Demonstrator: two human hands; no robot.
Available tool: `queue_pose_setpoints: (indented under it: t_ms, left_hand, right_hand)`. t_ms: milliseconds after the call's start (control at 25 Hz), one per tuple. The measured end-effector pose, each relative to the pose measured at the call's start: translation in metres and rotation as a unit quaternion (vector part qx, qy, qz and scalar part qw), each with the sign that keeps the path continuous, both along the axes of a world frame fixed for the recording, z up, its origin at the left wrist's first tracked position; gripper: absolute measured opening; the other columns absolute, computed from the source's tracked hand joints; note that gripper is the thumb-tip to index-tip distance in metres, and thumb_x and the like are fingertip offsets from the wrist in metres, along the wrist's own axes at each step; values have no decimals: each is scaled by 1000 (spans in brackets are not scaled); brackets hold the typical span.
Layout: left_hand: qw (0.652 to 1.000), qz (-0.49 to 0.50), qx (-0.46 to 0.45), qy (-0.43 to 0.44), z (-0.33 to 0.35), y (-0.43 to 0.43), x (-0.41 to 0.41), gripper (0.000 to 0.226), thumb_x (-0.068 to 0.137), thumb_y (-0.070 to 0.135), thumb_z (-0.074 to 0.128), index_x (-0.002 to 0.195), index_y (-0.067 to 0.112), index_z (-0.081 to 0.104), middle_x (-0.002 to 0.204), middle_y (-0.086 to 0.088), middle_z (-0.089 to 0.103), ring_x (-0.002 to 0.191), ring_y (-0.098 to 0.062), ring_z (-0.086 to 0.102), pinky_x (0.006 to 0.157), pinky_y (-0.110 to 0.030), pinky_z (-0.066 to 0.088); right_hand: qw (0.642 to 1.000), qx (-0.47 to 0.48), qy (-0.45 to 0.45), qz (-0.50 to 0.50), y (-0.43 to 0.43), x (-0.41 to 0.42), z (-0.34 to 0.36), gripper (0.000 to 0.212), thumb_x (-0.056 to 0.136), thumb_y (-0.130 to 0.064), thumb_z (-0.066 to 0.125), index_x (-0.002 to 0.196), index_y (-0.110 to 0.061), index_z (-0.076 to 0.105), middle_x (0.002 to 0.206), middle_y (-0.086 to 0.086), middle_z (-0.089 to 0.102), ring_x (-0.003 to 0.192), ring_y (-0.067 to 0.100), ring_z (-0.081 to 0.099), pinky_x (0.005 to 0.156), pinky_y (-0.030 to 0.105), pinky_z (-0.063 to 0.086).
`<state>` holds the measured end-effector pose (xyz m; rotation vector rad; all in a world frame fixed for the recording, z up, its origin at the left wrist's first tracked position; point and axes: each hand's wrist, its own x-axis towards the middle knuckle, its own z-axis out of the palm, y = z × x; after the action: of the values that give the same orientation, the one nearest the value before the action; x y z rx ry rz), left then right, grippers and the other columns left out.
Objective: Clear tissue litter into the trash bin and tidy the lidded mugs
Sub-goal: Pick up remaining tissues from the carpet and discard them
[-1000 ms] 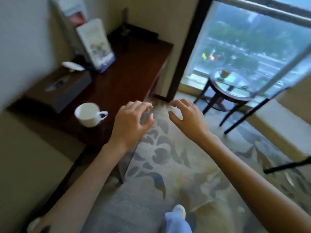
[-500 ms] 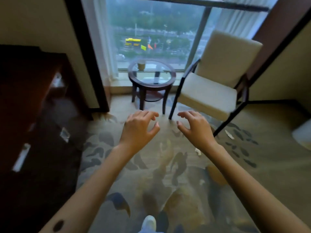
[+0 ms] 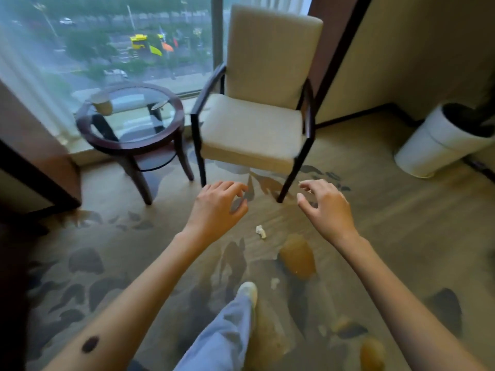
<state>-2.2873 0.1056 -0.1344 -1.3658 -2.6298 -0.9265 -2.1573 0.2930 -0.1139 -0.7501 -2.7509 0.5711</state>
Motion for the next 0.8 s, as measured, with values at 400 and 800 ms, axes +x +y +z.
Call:
queue_pose_setpoints:
  t_ms: [400,800]
  left_hand:
    - [998,-47,-6,-39,-11,267,-50,20,86,23,56,103,13,62,93,-3,68,88,-24,60,78,-40,48]
    - [984,143,-42,-101,-123,430,-42,20,85,23,56,102,14,62,94,-3,68,87,-19,61,75,-35,49]
  right_hand:
    - [997,-14,-60,-40,252,-41,-12,28,91,-28,49,115,-16,58,113,4,61,108,20,52,94,38,43]
    - [974,-8,-160,161,455,-113,-125,30,92,-31,47,117,-18,55,116,1,61,112,18,53,99,39,43]
